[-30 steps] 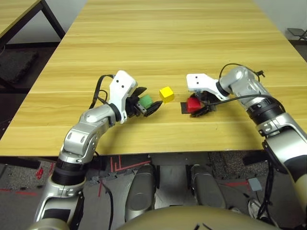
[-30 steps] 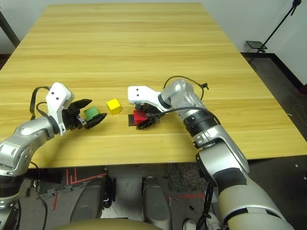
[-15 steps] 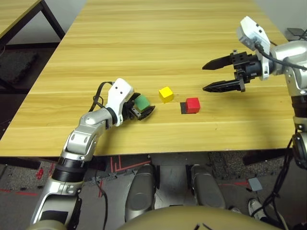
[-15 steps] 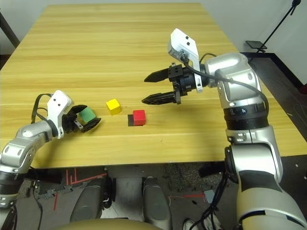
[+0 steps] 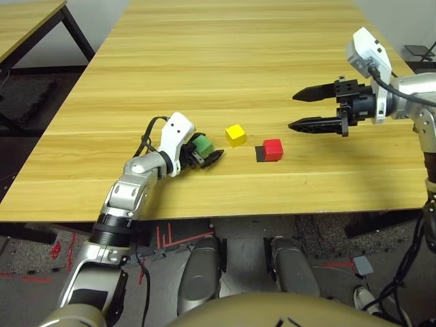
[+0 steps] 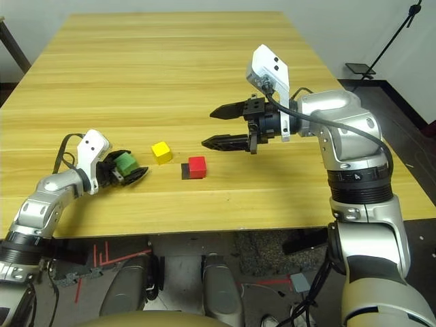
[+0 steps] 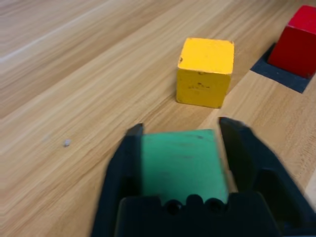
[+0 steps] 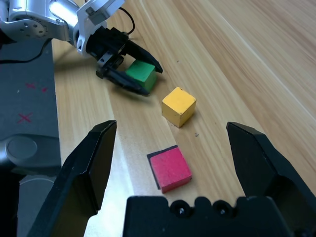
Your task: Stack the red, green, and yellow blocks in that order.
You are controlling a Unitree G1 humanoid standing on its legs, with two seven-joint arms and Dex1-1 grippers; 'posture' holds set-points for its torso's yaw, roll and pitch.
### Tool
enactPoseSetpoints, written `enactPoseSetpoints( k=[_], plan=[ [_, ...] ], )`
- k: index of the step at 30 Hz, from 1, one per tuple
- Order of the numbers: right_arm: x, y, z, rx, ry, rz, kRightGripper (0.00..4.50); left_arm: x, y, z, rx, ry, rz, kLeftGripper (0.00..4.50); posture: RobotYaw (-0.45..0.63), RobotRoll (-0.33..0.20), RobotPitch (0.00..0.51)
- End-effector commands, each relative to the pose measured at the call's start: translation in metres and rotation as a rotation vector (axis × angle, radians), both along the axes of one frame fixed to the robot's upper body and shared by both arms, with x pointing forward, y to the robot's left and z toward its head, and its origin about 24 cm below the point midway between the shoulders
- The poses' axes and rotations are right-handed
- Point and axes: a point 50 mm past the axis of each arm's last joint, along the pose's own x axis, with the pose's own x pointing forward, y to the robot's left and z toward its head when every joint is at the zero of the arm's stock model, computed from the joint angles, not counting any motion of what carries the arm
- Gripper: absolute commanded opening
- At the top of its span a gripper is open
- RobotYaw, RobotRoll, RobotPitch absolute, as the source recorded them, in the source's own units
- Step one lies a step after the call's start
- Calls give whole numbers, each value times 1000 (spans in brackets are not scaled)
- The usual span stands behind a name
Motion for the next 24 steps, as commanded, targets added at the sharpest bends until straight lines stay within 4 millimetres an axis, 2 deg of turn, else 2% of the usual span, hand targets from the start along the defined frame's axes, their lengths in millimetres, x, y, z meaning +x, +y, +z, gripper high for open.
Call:
enactPoseSetpoints(
  k=[1, 3, 6, 10, 13, 18, 21, 24],
  plan=[
    [-2, -5, 2, 4, -15, -15, 4500, -7, 4, -2, 4, 67, 16, 2117, 252, -151, 57],
    [-3, -5, 0, 3, -14, -17, 4500, -8, 5, 1, 6, 70, 10, 2118, 249, -149, 57],
    [-6, -7, -2, 14, 4, -38, 4500, -5, 1, 18, 24, 34, -44, 2118, 243, -143, 61],
    [-9, -16, -8, 4, 17, -71, 4500, 3, -17, 48, 20, -23, -165, 2118, 232, -134, 54],
    [-10, -23, -14, 21, 38, -103, 4500, 12, -42, 65, 1, -40, -324, 2118, 227, -137, 55],
    [-8, -33, -21, 22, 44, -134, 4500, 25, -74, 75, -21, -10, -567, 2118, 208, -150, 49],
    [-7, -37, -22, 23, 47, -163, 4500, 33, -95, 73, -48, -9, -682, 2118, 184, -163, 45],
    [-8, -39, -22, 20, 50, -178, 4500, 40, -105, 68, -33, -23, -741, 2118, 154, -171, 47]
  ],
)
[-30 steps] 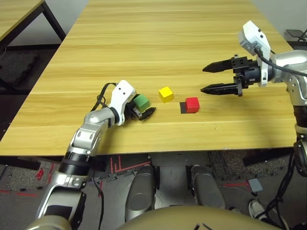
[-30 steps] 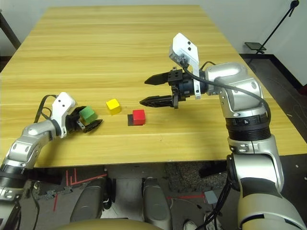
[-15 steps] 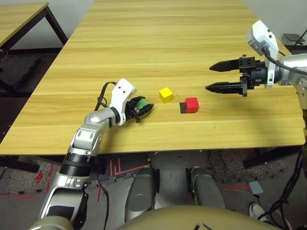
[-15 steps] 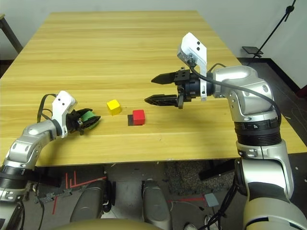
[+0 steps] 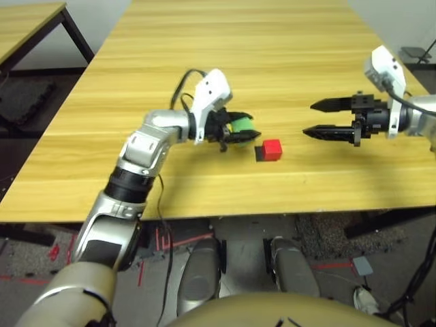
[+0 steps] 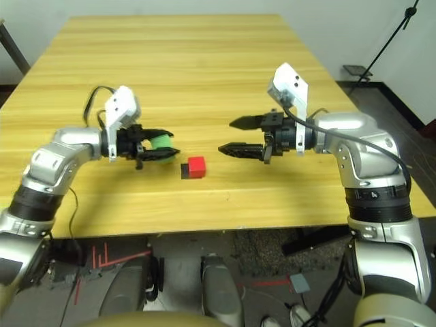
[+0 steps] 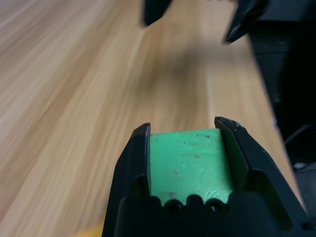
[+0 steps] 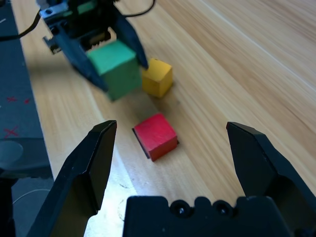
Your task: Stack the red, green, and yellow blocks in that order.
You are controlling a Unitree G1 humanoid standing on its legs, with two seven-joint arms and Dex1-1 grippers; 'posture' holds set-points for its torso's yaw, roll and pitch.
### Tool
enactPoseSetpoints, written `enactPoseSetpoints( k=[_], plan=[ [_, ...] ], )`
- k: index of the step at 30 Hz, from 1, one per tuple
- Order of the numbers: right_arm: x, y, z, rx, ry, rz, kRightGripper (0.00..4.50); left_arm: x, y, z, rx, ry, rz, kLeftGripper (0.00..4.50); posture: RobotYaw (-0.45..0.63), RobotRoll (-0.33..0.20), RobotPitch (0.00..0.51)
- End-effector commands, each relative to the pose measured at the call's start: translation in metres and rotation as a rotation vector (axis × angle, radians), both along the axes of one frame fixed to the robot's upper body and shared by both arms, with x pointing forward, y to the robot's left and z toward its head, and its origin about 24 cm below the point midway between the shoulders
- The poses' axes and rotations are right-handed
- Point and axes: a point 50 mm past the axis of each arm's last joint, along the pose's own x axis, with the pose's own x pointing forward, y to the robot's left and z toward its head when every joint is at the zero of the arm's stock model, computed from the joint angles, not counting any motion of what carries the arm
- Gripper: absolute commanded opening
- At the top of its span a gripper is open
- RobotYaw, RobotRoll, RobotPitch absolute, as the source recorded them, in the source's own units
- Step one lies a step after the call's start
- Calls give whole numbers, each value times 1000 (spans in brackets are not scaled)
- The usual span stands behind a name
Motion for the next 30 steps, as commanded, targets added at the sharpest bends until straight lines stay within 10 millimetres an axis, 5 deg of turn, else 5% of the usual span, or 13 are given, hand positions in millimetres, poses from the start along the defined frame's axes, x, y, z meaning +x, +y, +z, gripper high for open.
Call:
enactPoseSetpoints(
  k=[1, 15, 30],
  plan=[
    [-3, -9, 2, -3, -2, -39, 4500, 9, -10, -9, 30, -25, -66, 2118, 145, -171, 46],
    [-13, -21, 1, -10, 5, -113, 4500, 30, -42, -27, 0, -13, -56, 2118, 81, -179, 49],
    [-10, -17, -1, -2, 1, -118, 4500, 31, -40, -35, 26, -4, -40, 2118, 87, -174, 70]
  ],
)
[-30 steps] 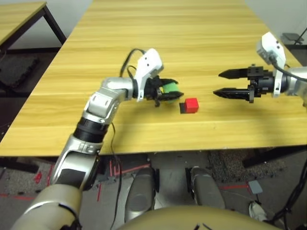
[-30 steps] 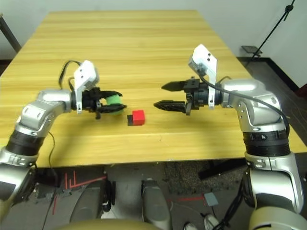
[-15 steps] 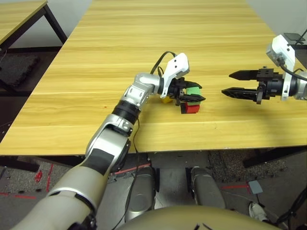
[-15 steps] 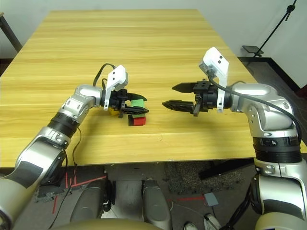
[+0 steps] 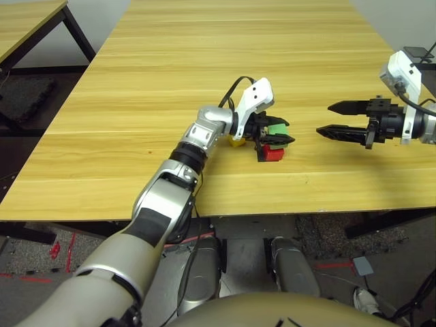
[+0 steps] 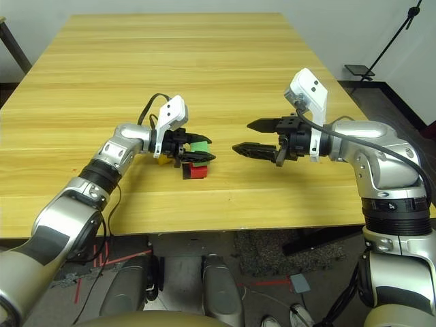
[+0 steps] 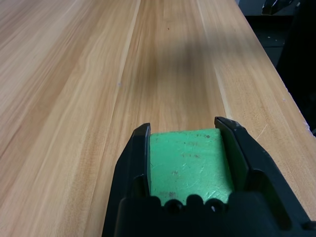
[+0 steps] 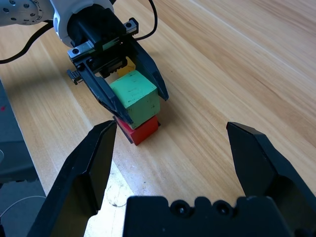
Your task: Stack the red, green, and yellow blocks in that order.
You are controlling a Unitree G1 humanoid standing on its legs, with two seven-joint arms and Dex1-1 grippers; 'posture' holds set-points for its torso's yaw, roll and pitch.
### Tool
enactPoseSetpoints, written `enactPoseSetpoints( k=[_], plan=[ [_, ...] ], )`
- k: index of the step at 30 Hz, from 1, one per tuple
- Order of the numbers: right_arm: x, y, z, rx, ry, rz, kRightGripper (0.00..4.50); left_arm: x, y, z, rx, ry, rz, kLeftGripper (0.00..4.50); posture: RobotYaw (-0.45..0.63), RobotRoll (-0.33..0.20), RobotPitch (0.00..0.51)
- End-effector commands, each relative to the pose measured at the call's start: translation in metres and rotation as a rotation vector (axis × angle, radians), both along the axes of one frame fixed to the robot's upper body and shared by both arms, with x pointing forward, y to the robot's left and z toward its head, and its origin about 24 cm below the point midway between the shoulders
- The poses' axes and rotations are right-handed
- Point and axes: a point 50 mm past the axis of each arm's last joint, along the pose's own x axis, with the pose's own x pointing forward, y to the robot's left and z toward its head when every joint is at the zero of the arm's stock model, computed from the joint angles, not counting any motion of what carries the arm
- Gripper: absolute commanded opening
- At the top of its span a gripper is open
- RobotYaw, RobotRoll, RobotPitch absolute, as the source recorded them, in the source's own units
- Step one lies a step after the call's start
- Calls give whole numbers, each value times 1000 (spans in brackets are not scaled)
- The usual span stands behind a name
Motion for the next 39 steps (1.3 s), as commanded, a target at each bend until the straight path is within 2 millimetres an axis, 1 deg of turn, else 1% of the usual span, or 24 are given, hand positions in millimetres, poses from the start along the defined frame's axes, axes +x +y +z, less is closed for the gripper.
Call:
enactPoseSetpoints(
  k=[1, 19, 21, 22, 23, 26, 27, 30, 32, 35, 36, 37, 39],
  plan=[
    [0, 2, 1, 19, -8, 8, 4500, 0, 1, -2, 19, -4, -2, 2118, 87, -173, 73],
    [2, 2, -3, 32, -1, -9, 4500, -5, 0, -10, 40, 0, -12, 2118, 88, -172, 82],
    [2, 2, -3, 35, -1, -13, 4500, -5, 0, -11, 45, -10, 0, 2872, 89, -172, 81],
    [2, 1, -3, 34, -1, -15, 4500, -4, -1, -11, 40, -12, 15, 3102, 91, -172, 83],
    [2, 1, -3, 34, -3, -17, 4500, -3, -2, -9, 16, -1, 31, 3381, 92, -172, 83],
    [3, -1, -3, 33, -6, -21, 4500, -1, -4, 2, -59, 49, 77, 4468, 102, -173, 76],
    [3, -1, -3, 33, -7, -22, 4500, 0, -3, 6, -74, 52, 89, 4468, 104, -173, 74],
    [4, -2, -3, 33, -11, -23, 4500, 2, 9, 21, -111, 30, 139, 4468, 109, -175, 68],
    [4, -2, -2, 35, -14, -22, 4500, 4, 23, 35, -146, 7, 209, 4468, 113, -176, 66],
    [6, -2, -1, 35, -16, -21, 4500, 5, 42, 48, -194, 3, 313, 4468, 124, -175, 62],
    [6, -2, -1, 36, -17, -20, 4500, 5, 50, 49, -206, 9, 357, 4468, 131, -175, 63],
    [7, -1, -1, 37, -18, -18, 4500, 6, 63, 46, -195, 10, 410, 4468, 135, -175, 64],
    [9, 0, -1, 40, -18, -16, 4500, 6, 78, 38, -165, 9, 466, 4468, 139, -175, 63]
  ],
)
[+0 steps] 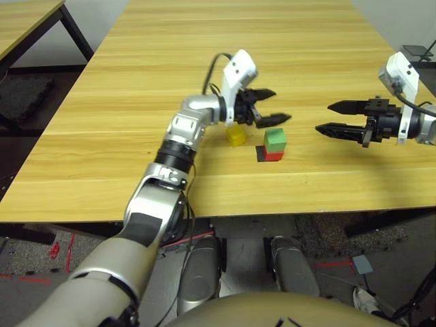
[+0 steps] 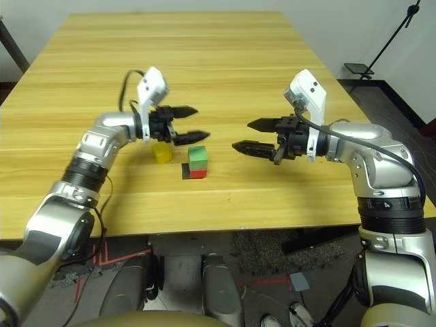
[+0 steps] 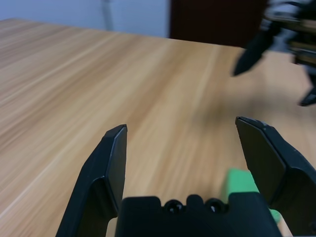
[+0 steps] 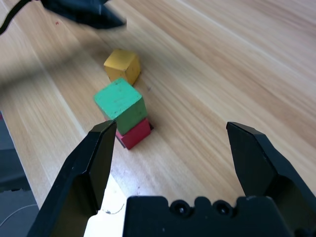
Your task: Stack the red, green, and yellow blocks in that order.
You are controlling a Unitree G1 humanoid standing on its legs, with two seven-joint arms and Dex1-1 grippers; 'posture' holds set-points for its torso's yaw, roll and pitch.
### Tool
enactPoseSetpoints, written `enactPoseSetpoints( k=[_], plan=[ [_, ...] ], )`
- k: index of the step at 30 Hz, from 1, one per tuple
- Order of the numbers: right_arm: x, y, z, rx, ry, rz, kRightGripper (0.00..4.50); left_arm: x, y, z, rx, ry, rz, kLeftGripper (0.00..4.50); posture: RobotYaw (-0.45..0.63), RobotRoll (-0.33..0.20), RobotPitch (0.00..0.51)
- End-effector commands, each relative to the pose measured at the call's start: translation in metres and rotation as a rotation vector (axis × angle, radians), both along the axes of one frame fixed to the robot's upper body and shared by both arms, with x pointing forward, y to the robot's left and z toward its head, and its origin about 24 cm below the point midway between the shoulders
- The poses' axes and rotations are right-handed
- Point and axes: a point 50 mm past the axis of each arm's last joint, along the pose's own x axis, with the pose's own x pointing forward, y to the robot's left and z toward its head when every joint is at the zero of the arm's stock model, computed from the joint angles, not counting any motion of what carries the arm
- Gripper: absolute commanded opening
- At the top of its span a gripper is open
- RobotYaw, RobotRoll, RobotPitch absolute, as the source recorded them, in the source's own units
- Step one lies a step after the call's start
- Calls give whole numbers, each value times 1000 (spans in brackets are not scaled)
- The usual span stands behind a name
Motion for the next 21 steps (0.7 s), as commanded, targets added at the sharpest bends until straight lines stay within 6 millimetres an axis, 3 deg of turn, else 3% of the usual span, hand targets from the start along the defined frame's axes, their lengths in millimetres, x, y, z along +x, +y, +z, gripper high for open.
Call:
enactPoseSetpoints(
  k=[1, 4, 7, 16, 21],
  plan=[
    [2, 2, 2, 11, -11, 14, 4500, -2, 28, -21, 58, 39, 97, 4468, 142, -176, 64],
    [4, 4, 2, 15, -13, 21, 4500, -8, 42, -40, 130, 57, 129, 4468, 147, -177, 64],
    [5, 4, 2, 15, -15, 24, 4500, -16, 43, -54, 159, 67, 113, 4468, 147, -179, 64],
    [5, 4, 2, 12, -8, 27, 4500, -24, 24, -65, 150, 48, 67, 4468, 139, -190, 78],
    [-1, 8, 2, 19, 3, 75, 4500, -33, 17, -86, 196, 74, 22, 4468, 134, -193, 81]
  ],
)
